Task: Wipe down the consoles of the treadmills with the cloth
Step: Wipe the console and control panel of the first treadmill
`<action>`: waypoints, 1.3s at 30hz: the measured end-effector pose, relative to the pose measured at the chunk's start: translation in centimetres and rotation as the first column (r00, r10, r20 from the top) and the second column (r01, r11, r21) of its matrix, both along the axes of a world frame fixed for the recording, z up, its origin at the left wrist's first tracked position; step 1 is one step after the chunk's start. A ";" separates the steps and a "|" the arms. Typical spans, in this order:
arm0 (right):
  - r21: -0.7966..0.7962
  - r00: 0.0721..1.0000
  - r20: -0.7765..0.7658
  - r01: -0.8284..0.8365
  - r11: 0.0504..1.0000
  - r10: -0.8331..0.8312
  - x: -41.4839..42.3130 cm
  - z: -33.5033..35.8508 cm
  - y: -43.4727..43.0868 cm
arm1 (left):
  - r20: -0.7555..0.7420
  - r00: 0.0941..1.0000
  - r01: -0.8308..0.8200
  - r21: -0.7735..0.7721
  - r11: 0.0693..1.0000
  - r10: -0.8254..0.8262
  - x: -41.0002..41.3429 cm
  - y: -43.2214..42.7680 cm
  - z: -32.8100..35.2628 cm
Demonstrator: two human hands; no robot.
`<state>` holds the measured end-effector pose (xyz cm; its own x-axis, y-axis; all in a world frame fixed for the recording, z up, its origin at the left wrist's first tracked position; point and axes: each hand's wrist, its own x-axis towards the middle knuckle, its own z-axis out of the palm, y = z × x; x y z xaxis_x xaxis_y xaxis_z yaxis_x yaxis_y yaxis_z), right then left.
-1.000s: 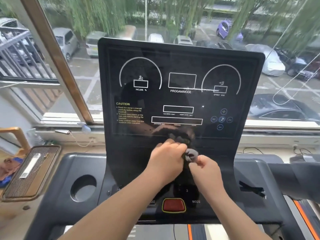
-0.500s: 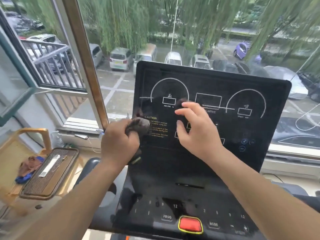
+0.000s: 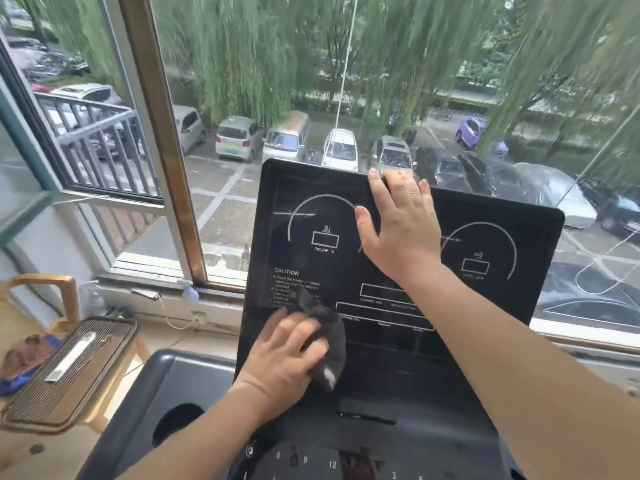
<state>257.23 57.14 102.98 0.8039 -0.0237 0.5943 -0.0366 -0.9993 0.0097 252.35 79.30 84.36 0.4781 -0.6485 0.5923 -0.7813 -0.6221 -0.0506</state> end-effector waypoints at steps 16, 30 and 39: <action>0.036 0.999 0.039 0.001 0.999 -0.002 0.3 -0.4 0.2 | -0.119 0.992 0.044 0.067 0.997 -0.036 -0.4 -2.2 1.7; 0.029 0.997 -0.074 0.023 0.999 -0.021 -0.4 -0.1 0.9 | -0.305 0.910 -0.366 -0.271 0.890 0.281 -0.5 1.6 0.7; 0.424 0.970 0.064 -0.238 0.874 0.233 -6.4 -3.2 4.6 | -0.378 0.868 -0.403 -0.156 0.902 0.322 1.3 5.4 4.0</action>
<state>250.83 61.77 99.82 0.8113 -0.0868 0.5782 0.2030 -0.8856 -0.4177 253.69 84.69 88.40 0.8483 -0.2604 0.4611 -0.4423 -0.8272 0.3466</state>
